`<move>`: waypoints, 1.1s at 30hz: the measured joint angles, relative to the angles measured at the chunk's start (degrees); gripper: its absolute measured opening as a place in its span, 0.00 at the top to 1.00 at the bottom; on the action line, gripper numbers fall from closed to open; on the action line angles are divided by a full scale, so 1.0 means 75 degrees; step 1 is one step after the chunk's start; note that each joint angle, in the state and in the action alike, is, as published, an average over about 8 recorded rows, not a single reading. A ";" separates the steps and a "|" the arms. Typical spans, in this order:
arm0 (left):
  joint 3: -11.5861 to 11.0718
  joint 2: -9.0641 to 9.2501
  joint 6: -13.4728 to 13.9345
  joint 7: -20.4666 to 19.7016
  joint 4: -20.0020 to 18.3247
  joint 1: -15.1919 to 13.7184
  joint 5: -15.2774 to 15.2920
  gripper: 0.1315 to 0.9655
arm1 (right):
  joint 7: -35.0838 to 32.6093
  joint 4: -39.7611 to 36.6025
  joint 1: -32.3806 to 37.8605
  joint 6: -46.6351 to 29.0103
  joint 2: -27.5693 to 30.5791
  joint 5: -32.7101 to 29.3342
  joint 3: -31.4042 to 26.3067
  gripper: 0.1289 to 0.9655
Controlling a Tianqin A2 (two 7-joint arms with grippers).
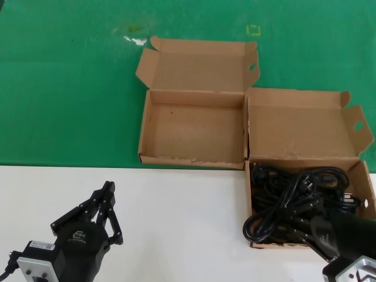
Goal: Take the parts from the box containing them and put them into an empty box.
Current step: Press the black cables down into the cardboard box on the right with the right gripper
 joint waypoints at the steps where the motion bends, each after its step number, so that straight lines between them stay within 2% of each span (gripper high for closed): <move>1: 0.0000 0.0000 0.0000 0.0000 0.0000 0.0000 0.0000 0.96 | 0.0002 -0.0001 -0.0003 0.0003 -0.0003 -0.0002 -0.0002 0.89; 8: 0.0000 0.0000 0.0000 0.0000 0.0000 0.0000 0.0000 0.96 | 0.0057 0.0024 -0.0015 0.0004 -0.0005 -0.0044 0.0011 0.95; 33: 0.0000 0.0000 0.0000 -0.0001 0.0000 0.0000 0.0000 0.96 | 0.0908 0.0814 0.0118 -0.0189 0.0198 -0.0318 0.0584 0.97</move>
